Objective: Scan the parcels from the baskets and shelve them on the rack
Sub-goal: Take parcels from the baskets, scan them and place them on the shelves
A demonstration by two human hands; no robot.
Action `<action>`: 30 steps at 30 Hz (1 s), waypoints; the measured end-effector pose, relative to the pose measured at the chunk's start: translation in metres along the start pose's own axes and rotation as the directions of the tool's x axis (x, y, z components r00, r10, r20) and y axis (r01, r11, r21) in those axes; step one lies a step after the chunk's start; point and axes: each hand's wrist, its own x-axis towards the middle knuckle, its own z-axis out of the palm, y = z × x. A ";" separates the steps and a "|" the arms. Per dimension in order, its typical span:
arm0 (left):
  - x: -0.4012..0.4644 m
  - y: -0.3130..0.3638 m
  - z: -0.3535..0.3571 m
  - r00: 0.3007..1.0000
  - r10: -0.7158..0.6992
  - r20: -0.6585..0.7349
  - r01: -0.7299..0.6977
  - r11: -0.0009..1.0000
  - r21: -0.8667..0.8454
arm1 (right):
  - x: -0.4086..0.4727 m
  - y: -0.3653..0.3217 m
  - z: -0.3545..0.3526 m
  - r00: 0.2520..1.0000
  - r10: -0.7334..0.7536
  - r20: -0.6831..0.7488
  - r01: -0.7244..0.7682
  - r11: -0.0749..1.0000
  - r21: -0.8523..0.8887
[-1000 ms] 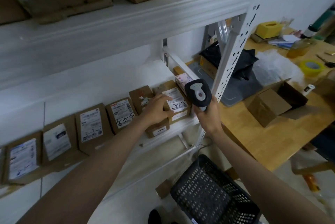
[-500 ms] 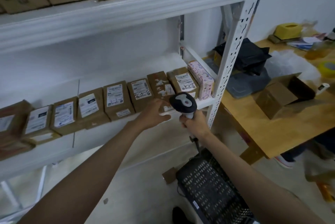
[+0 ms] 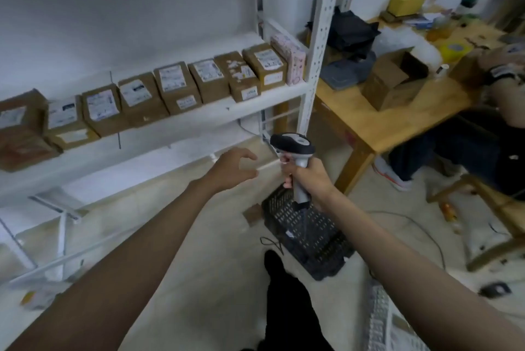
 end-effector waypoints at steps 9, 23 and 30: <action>-0.043 0.083 0.097 0.959 0.133 0.249 -0.139 0.990 0.007 | -0.125 0.052 -0.104 0.956 0.068 -0.287 -0.050 0.996 0.069; -0.079 0.254 0.329 0.674 0.263 0.690 -0.360 0.933 -0.004 | -0.314 0.142 -0.305 0.676 0.251 -0.693 -0.008 0.942 0.334; -0.107 0.298 0.442 0.535 0.207 0.819 -0.411 0.911 0.038 | -0.367 0.213 -0.391 0.576 0.442 -0.687 0.030 0.829 0.558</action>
